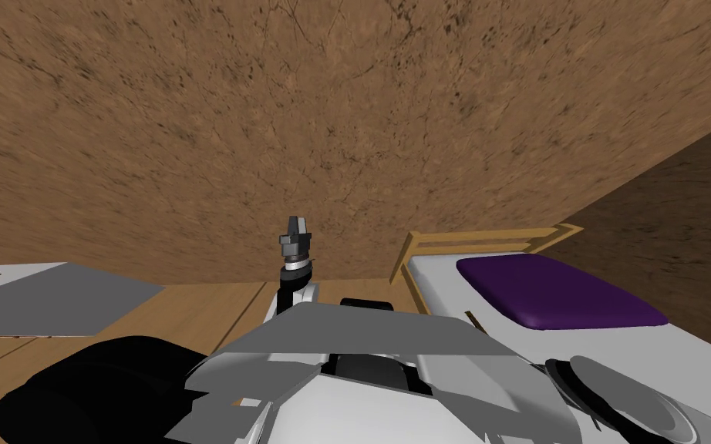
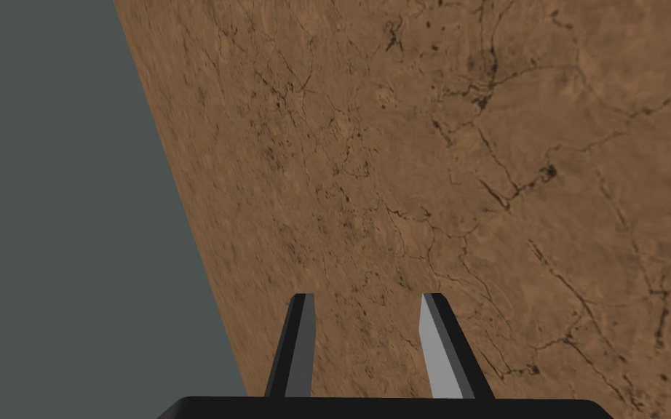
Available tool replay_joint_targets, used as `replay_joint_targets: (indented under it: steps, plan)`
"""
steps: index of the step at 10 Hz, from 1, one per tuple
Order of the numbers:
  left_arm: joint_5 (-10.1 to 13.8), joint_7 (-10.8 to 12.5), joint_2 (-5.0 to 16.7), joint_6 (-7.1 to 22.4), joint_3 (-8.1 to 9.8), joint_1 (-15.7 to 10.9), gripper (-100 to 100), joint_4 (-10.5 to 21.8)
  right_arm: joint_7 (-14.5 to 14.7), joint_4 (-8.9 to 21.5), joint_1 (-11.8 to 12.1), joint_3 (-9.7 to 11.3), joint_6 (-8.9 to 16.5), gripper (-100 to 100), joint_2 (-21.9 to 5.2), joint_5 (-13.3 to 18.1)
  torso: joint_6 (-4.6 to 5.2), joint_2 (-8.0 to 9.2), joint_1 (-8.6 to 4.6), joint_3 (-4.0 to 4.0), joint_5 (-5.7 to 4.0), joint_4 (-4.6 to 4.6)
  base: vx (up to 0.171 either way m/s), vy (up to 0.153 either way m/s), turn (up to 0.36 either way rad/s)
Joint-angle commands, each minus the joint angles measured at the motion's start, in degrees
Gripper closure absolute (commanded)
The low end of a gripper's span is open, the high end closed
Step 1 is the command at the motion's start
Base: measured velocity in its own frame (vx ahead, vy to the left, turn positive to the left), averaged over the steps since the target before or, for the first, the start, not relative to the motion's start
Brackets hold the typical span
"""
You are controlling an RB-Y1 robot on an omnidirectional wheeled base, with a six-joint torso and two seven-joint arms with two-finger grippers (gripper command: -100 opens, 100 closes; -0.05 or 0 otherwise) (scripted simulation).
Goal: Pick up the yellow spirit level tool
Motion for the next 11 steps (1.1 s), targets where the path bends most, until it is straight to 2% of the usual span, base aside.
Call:
replay_joint_targets:
  steps: [1, 2, 6, 7, 8, 9, 10, 11]
  plan:
    - [0.00, 0.00, 0.00, 0.00, 0.00, 0.00, 0, 0.00, 0.00, 0.00, 0.00, 0.00, 0.00, -100, 0.00, 0.00, 0.00, 0.00, 0.00, 0.00, 0.00, 0.00, 0.000, 0.000, 0.000]
    - [0.00, 0.00, 0.00, 0.00, 0.00, 0.00, 0, 0.00, 0.06, 0.07, 0.00, 0.04, 0.20, 100, 0.09, 0.02, 0.00, -0.01, 0.01, 0.00, 0.01, 0.00, 0.000, 0.000, 0.000]
    - [0.00, 0.00, 0.00, 0.00, 0.00, 0.00, 0, 0.00, 0.03, 0.01, 0.01, 0.05, 0.12, 100, 0.13, -0.02, -0.01, -0.04, -0.12, -0.02, -0.03, 0.00, 0.000, 0.000, 0.000]
    - [0.00, 0.00, 0.00, 0.00, 0.00, 0.00, 0, 0.00, 0.03, 0.01, 0.02, 0.05, 0.11, 0, 0.13, -0.02, -0.02, -0.04, -0.13, -0.02, -0.03, 0.00, 0.000, 0.000, 0.000]
    - [0.00, 0.00, 0.00, 0.00, 0.00, 0.00, 0, 0.00, -1.38, -1.66, -0.13, -0.10, -0.94, 100, -1.50, 0.43, -0.02, -0.04, -0.13, -0.02, -0.03, 0.00, 0.003, 0.002, -0.069]
    - [0.00, 0.00, 0.00, 0.00, 0.00, 0.00, 0, 0.00, -2.02, -2.50, -0.17, -0.18, -1.48, 100, -2.28, 0.59, 0.00, -0.05, -0.11, -0.02, 0.00, -0.01, 0.007, 0.003, -0.068]
    - [0.00, 0.00, 0.00, 0.00, 0.00, 0.00, 0, 0.00, -1.59, -2.18, 0.05, -0.07, -0.84, 100, -1.82, 0.57, 0.00, -0.06, -0.08, -0.03, 0.01, -0.01, 0.000, 0.000, 0.000]
    - [0.00, 0.00, 0.00, 0.00, 0.00, 0.00, 0, 0.00, -1.87, -2.35, 0.07, -0.08, -0.94, 0, -1.96, 0.62, -0.01, -0.05, -0.10, -0.03, -0.02, -0.01, 0.000, 0.000, 0.000]
